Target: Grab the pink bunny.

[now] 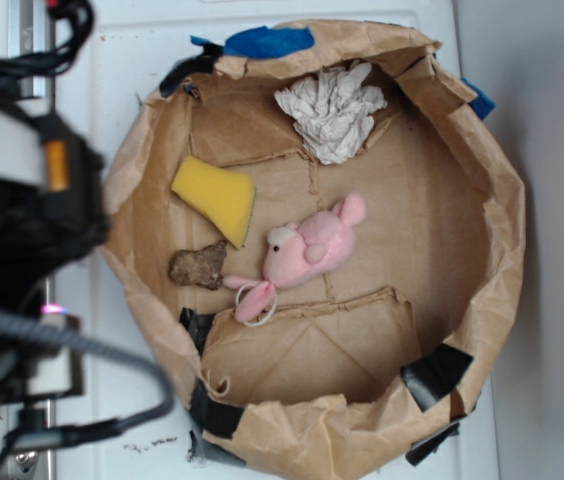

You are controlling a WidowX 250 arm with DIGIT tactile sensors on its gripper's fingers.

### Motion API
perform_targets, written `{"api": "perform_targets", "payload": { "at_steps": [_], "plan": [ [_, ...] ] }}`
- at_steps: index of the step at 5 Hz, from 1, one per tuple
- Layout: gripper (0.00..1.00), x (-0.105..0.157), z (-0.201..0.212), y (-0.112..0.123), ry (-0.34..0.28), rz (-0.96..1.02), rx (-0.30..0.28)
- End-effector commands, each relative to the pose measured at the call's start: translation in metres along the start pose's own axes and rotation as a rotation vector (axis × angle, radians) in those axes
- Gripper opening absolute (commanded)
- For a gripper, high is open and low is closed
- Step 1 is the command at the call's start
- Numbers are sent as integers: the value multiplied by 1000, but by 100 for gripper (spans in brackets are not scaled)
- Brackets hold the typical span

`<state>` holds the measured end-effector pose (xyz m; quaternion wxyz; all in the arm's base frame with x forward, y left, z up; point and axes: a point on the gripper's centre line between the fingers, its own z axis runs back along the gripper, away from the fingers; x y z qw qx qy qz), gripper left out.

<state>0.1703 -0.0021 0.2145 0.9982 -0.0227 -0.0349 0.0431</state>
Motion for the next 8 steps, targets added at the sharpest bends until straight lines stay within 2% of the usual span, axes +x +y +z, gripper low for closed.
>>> {"api": "perform_targets", "payload": {
  "at_steps": [1, 2, 3, 7, 8],
  "plan": [
    [100, 54, -15, 6, -39, 20, 4],
    [100, 71, -33, 4, -16, 12, 9],
    [100, 76, -15, 1, -51, -42, -51],
    [100, 76, -15, 1, -51, -42, -51],
    [100, 79, -58, -18, -11, -37, -15]
  ]
}}
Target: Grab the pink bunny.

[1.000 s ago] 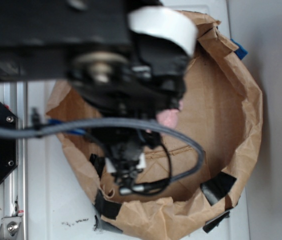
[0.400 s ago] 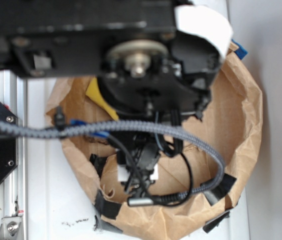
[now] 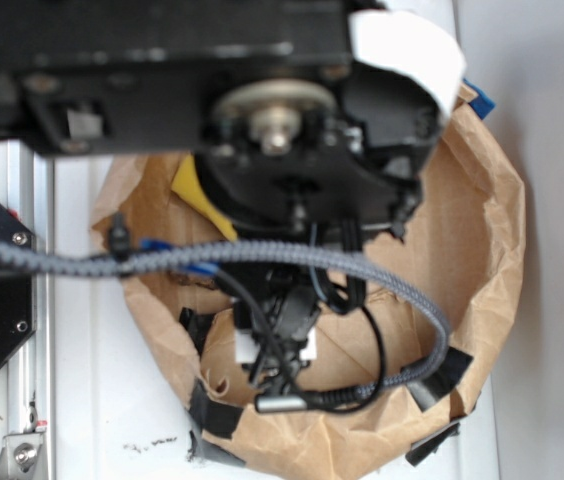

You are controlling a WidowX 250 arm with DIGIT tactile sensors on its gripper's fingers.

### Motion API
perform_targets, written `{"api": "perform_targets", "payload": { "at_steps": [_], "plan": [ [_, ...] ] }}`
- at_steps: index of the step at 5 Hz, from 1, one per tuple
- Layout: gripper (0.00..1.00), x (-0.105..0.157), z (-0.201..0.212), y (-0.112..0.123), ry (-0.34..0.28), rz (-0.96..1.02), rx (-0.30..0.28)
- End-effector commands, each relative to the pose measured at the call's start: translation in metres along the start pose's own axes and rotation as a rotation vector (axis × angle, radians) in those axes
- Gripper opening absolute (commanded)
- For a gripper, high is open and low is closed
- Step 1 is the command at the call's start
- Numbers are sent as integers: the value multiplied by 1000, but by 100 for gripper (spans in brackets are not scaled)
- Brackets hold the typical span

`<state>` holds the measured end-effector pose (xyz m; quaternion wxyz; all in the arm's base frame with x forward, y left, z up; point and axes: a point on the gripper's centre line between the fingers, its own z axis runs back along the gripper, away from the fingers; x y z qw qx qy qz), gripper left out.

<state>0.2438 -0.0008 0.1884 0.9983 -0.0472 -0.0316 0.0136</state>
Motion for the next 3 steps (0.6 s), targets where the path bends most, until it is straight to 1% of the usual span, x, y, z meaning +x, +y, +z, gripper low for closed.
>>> {"api": "perform_targets", "payload": {
  "at_steps": [1, 2, 3],
  "plan": [
    [100, 22, -60, -22, -26, 59, 66],
    [100, 21, -73, -31, -40, 90, 66],
    [100, 11, -85, -30, -58, 124, 76]
  ]
}}
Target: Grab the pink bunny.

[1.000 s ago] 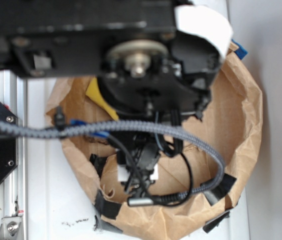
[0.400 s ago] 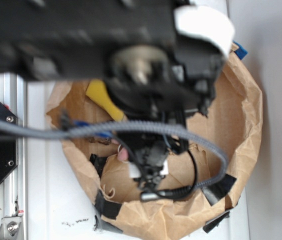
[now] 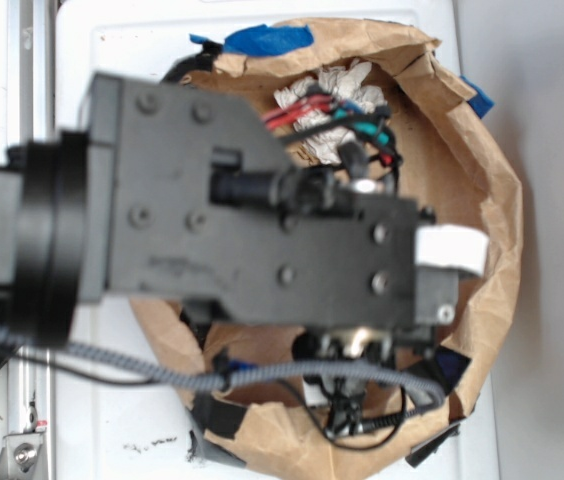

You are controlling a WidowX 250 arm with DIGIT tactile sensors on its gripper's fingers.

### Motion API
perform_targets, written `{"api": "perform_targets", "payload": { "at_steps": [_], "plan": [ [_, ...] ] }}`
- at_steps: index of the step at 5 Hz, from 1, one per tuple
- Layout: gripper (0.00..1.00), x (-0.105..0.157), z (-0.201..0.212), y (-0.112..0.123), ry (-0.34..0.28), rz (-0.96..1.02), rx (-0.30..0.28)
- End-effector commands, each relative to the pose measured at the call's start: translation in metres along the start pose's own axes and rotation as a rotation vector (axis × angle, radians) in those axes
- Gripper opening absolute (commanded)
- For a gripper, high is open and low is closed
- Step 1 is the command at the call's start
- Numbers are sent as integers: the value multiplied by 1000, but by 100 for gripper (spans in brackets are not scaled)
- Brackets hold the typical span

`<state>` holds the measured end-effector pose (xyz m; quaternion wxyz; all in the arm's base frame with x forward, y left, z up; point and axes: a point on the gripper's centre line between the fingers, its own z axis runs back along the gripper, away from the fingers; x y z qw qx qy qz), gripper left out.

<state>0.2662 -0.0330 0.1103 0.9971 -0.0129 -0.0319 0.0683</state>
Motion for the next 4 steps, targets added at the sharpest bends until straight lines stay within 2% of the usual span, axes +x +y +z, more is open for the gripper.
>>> {"api": "perform_targets", "payload": {
  "at_steps": [1, 2, 3, 4],
  "plan": [
    [100, -14, -8, 6, -71, 35, -29],
    [100, -23, -5, 29, -112, 49, -70],
    [100, -21, 6, 43, -107, 53, -100],
    [100, -14, 11, 50, -123, 62, -98]
  ]
}}
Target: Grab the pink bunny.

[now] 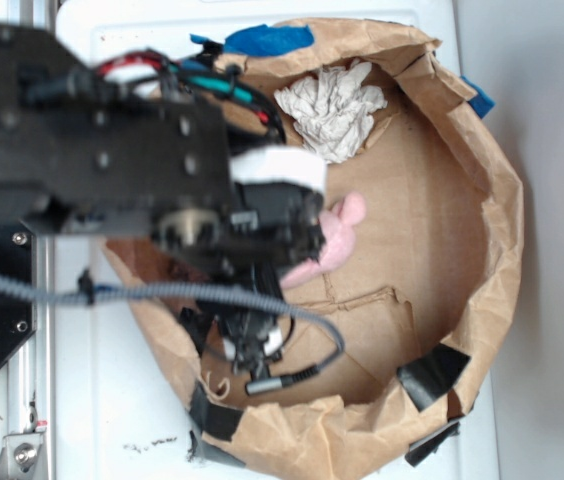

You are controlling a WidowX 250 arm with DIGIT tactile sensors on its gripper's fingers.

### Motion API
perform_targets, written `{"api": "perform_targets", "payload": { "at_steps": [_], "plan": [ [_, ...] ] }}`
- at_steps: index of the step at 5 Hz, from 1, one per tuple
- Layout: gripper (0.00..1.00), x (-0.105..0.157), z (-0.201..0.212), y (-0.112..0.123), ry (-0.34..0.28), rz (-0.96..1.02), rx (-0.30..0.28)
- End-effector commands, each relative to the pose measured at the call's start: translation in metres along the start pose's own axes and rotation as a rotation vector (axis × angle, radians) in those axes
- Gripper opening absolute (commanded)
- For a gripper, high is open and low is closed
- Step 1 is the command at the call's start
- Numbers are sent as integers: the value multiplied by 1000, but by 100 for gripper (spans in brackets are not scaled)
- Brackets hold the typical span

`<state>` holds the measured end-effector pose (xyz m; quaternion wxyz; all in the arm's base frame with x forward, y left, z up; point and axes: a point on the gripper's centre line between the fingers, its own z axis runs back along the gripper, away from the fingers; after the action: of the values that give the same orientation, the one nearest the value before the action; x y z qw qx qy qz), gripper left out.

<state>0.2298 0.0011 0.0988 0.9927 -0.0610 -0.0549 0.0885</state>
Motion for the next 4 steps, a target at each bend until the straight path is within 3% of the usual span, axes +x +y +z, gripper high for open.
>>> {"api": "perform_targets", "payload": {
  "at_steps": [1, 2, 3, 4],
  "plan": [
    [100, 35, 10, 4, -68, 35, 41],
    [100, 48, 7, 0, -61, 45, 50],
    [100, 56, 1, -4, -69, 137, -18],
    [100, 56, -2, -7, -83, 151, -6]
  ]
}}
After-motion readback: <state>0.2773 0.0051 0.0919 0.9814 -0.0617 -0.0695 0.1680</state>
